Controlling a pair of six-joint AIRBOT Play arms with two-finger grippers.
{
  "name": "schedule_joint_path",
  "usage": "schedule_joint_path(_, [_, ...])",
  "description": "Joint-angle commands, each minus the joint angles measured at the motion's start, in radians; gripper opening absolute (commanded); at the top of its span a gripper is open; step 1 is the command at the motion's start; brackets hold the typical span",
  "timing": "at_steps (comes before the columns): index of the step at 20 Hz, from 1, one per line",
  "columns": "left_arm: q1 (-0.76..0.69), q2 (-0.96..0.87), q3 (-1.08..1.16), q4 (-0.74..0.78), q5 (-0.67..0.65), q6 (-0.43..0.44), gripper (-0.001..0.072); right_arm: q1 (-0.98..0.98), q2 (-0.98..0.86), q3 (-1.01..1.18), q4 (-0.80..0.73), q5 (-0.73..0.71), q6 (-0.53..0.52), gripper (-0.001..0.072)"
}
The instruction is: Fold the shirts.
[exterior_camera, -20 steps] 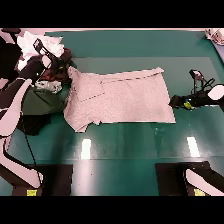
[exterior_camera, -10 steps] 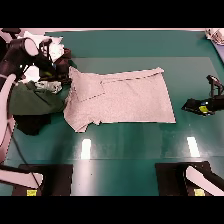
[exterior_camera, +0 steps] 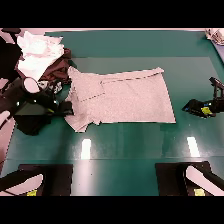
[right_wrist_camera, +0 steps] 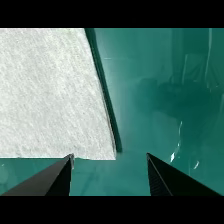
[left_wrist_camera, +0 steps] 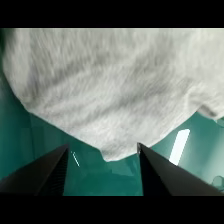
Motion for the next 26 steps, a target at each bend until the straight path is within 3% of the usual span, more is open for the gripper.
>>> schedule_joint_path(1, [0.0, 0.051, -0.116, -0.004, 0.045, 0.011, 0.0495, -0.002, 0.0, 0.0, 0.021, 0.024, -0.001, 0.0532])
schedule_joint_path(8, [0.0, 0.087, -0.128, 0.222, 0.062, -0.081, 0.0495, -0.002, 0.005, -0.064, 0.021, 0.02, -0.002, 0.0533])
schedule_joint_path(14, [0.0, 0.074, -0.129, 0.186, 0.262, -0.102, 0.0498, -0.002, 0.13, -0.215, 0.021, -0.046, -0.001, 0.0552])
schedule_joint_path(16, [0.0, 0.041, -0.129, 0.18, 0.272, -0.101, 0.0523, -0.002, 0.167, -0.237, 0.022, -0.053, 0.0, 0.0553])
schedule_joint_path(17, [0.0, 0.017, -0.129, 0.18, 0.271, -0.102, 0.0576, -0.002, 0.178, -0.244, 0.022, -0.053, 0.0, 0.0553])
schedule_joint_path(21, [0.0, -0.01, -0.129, 0.136, 0.284, -0.101, 0.0574, -0.002, 0.184, -0.247, 0.022, -0.052, 0.001, 0.0552])
schedule_joint_path(23, [0.0, -0.01, -0.129, 0.099, 0.288, -0.101, 0.0427, -0.002, 0.183, -0.247, 0.02, -0.064, 0.001, 0.0553])
schedule_joint_path(25, [0.0, -0.01, -0.129, 0.06, 0.301, -0.101, 0.0405, -0.002, 0.183, -0.247, 0.02, -0.081, 0.0, 0.0552])
schedule_joint_path(26, [0.0, -0.01, -0.129, 0.05, 0.312, -0.101, 0.0222, -0.002, 0.179, -0.247, 0.021, -0.09, 0.0, 0.0552])
